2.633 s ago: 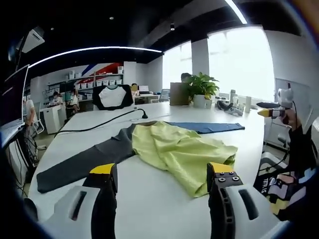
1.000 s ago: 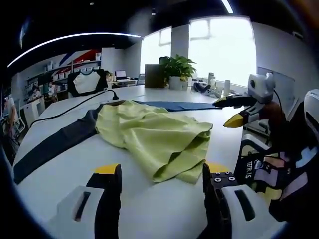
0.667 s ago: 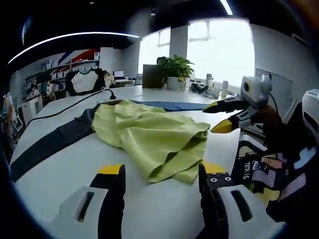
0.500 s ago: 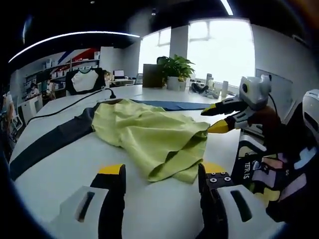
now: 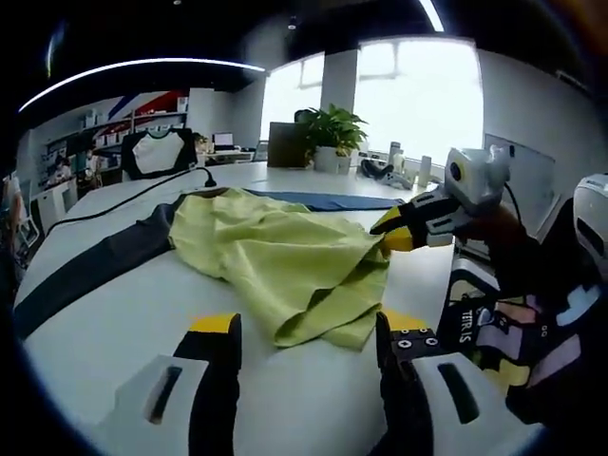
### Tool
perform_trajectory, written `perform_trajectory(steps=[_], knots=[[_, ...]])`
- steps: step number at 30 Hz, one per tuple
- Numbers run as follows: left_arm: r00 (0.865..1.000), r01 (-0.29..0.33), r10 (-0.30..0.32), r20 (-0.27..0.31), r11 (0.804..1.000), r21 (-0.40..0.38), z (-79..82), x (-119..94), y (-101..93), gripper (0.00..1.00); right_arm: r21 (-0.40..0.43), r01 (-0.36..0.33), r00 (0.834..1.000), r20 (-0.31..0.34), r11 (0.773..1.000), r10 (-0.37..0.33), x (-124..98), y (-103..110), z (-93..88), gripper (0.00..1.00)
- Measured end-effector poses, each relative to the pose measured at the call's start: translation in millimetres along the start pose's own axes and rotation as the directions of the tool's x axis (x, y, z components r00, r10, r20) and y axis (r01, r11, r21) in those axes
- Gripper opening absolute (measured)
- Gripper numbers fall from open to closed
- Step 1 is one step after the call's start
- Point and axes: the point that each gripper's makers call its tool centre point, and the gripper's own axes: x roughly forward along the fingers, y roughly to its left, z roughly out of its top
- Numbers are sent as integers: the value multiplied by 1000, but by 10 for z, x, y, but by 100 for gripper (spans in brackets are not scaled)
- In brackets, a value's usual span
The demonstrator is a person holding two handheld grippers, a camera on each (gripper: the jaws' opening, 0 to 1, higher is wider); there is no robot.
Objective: Fold the garment on the visible template until the final outline fits inside the template.
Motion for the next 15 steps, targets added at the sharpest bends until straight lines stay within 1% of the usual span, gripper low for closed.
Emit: perform_trajectory(steps=[1, 2, 4, 5, 7, 11, 15], knots=[[1000, 3, -3, -1, 1000, -2, -5, 1, -3, 60, 17, -14, 1000, 13, 1000, 14, -2, 8, 22, 0], [1000, 5, -5, -2, 1000, -2, -6, 3, -5, 60, 51, -11, 1000, 12, 999, 10, -24, -40, 40, 0], [1000, 5, -5, -2, 1000, -2, -5, 6, -3, 60, 31, 2, 1000, -1, 1000, -2, -44, -92, 63, 0], [1000, 5, -5, -1, 1000, 0, -1, 9, -1, 60, 14, 28, 1000, 11, 1000, -28, -59, -147, 108, 0], [1000, 6, -6, -1, 1000, 2, 1, 14, -4, 60, 0, 33, 999, 13, 999, -33, -87, -177, 153, 0], [1000, 12, -12, 0, 1000, 4, 5, 24, -29, 60, 23, 31, 999, 40, 999, -32, -116, -197, 245, 0], [1000, 16, -16, 6, 1000, 5, 15, 33, -45, 60, 25, 35, 998, 49, 999, -37, -118, -207, 299, 0]])
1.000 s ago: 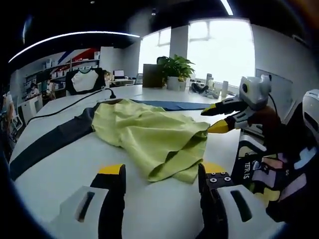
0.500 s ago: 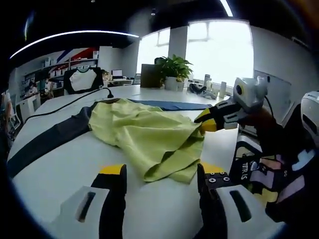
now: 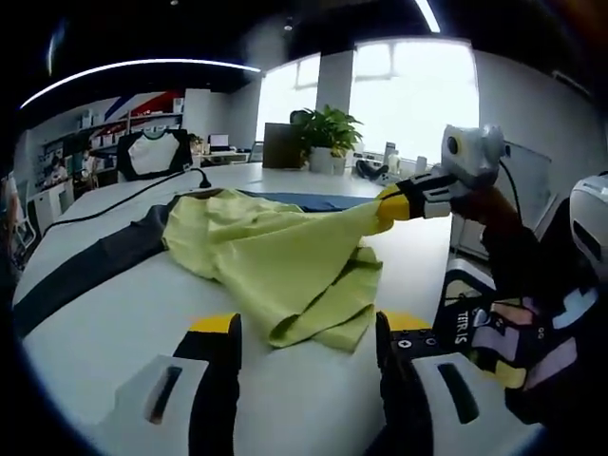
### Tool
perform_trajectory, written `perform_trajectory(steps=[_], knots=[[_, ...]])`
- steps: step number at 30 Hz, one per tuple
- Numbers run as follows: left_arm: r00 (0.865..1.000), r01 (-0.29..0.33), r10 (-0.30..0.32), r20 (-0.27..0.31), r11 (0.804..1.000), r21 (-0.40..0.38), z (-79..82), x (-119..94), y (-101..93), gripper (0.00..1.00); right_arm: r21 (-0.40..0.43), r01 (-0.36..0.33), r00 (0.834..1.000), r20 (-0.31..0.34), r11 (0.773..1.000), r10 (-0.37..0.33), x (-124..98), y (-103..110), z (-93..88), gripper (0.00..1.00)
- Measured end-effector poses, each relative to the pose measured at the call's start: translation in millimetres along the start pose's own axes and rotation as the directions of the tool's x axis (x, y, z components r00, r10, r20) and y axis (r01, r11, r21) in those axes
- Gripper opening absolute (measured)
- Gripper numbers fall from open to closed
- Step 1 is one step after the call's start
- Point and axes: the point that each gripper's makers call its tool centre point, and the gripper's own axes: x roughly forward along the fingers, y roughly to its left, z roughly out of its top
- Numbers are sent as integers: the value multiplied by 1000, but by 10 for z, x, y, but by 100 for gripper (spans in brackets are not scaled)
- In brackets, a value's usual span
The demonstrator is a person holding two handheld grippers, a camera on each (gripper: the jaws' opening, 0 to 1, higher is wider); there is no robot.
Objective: Fold the garment on the visible template until the final outline fits inside the template.
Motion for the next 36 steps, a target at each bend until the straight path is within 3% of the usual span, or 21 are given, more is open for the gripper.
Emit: perform_trajectory(steps=[3, 7, 10, 18, 23, 36], knots=[[1000, 2, -2, 0, 1000, -5, -7, 10, -1, 60, 23, -4, 1000, 13, 1000, 4, -9, -21, 55, 0], [1000, 14, -13, 22, 999, -52, 18, 21, 7, 61, -42, 20, 999, 26, 999, -18, -28, -80, 144, 0], [1000, 10, -9, 24, 999, -47, 21, 29, 13, 61, -26, 12, 999, 44, 1000, -11, -57, -96, 221, 0], [1000, 14, -13, 17, 999, -50, -25, 128, -15, 61, -95, 42, 997, 63, 995, -37, -118, -187, 456, 0], [1000, -1, 1, 1, 1000, -4, -43, 175, -55, 63, -126, 62, 995, 85, 990, -52, -174, -241, 609, 0], [999, -34, 32, 34, 999, 36, 41, 261, -140, 64, -185, 108, 988, 127, 977, -85, -347, -343, 920, 0]])
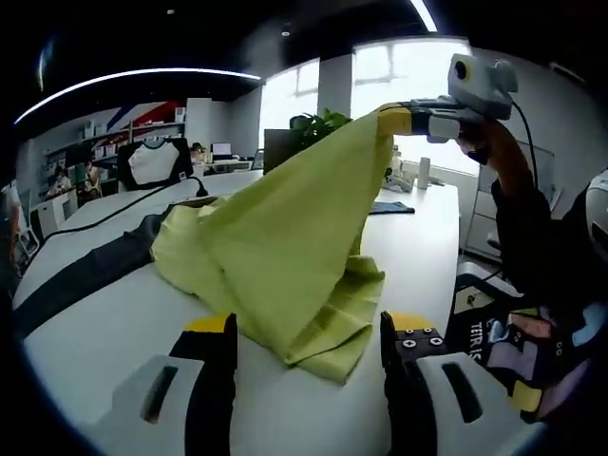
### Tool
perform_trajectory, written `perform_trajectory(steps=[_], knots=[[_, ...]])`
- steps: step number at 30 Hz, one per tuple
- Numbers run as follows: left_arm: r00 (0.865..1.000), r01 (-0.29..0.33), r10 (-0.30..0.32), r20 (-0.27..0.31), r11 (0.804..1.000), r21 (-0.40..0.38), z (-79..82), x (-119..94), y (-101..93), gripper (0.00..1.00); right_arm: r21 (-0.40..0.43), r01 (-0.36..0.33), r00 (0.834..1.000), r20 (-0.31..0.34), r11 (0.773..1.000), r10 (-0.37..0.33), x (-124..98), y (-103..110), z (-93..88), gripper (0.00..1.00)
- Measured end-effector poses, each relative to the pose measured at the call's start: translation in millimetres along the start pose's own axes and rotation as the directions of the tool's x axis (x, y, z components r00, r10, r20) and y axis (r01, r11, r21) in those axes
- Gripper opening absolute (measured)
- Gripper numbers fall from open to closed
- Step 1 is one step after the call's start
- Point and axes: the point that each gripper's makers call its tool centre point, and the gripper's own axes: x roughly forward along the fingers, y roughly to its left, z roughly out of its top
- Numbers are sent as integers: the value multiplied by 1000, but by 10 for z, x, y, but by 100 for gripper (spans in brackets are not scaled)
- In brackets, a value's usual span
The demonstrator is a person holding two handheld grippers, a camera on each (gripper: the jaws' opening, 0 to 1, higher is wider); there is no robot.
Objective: Fold the garment on the visible template until the final outline fits inside the template.
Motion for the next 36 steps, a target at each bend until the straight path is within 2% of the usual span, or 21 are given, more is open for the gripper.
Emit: perform_trajectory(steps=[14, 21, 27, 32, 36], knots=[[999, 42, -41, -9, 998, 47, 34, 42, -189, 63, -19, 50, 999, 20, 999, -49, -157, -251, 131, 0], [998, 50, -49, -40, 998, 33, -24, 27, -111, 62, -14, 79, 997, 24, 997, -78, -236, -367, 130, 0], [992, 119, -117, -51, 992, 39, -13, -12, -128, 62, 3, 107, 994, 19, 994, -107, -311, -509, 82, 0], [987, 150, -145, -71, 986, 65, -5, -9, -74, 61, 15, 128, 992, 14, 992, -128, -371, -613, 48, 0], [983, 169, -165, -78, 984, 51, -28, -8, -29, 59, 25, 141, 990, 11, 990, -141, -399, -676, 19, 0]])
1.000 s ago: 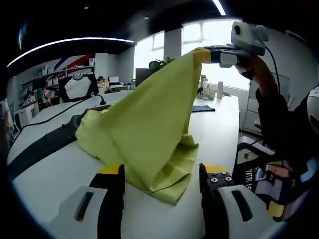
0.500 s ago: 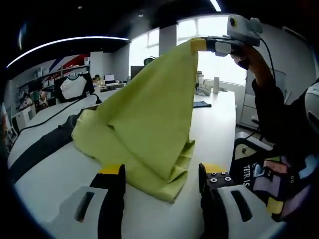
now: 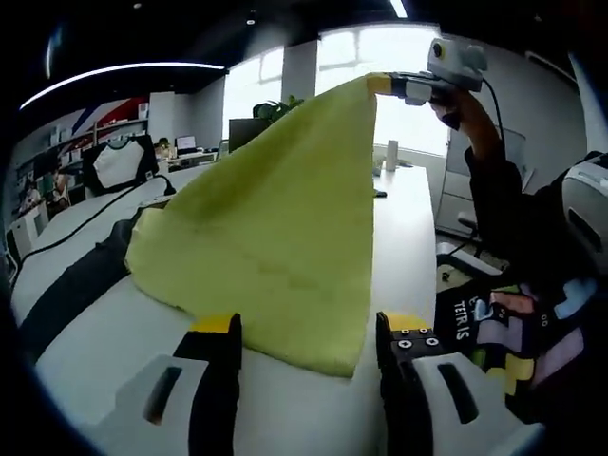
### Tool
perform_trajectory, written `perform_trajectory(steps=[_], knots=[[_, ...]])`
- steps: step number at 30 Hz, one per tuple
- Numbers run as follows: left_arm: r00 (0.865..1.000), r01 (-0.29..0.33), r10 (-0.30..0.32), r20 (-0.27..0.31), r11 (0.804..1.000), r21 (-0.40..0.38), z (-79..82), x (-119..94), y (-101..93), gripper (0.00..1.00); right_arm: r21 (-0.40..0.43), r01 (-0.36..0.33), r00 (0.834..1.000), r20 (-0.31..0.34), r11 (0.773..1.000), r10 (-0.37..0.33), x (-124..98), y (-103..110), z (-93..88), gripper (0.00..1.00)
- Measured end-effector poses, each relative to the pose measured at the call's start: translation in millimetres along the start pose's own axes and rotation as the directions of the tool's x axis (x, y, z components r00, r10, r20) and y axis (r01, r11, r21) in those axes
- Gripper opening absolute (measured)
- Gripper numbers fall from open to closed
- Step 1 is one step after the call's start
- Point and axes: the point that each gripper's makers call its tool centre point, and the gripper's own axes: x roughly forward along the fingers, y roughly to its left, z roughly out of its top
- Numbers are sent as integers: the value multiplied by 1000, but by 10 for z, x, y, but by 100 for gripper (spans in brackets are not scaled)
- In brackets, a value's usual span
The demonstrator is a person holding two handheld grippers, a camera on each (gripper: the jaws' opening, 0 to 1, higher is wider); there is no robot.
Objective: Fold the garment on the visible template until the final outline fits inside the template.
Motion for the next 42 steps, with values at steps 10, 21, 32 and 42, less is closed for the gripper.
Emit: perform_trajectory(steps=[10, 21, 32, 42], knots=[[998, 51, -50, -42, 998, 24, -35, 110, 31, 52, 24, 9, 1000, -21, 1000, -8, -9, -43, -116, 0], [1000, 21, -22, 8, 998, 64, -31, 158, 44, 26, 73, 21, 999, -47, 997, -17, -22, -110, -328, 0], [999, 36, -36, 21, 999, 23, -63, 77, 75, 2, 93, 20, 996, -89, 995, -11, -64, -65, -575, 0], [1000, 29, -29, -5, 999, -25, -184, -233, 225, 2, 138, 19, 988, -155, 990, 2, -175, -3, -949, 0]])
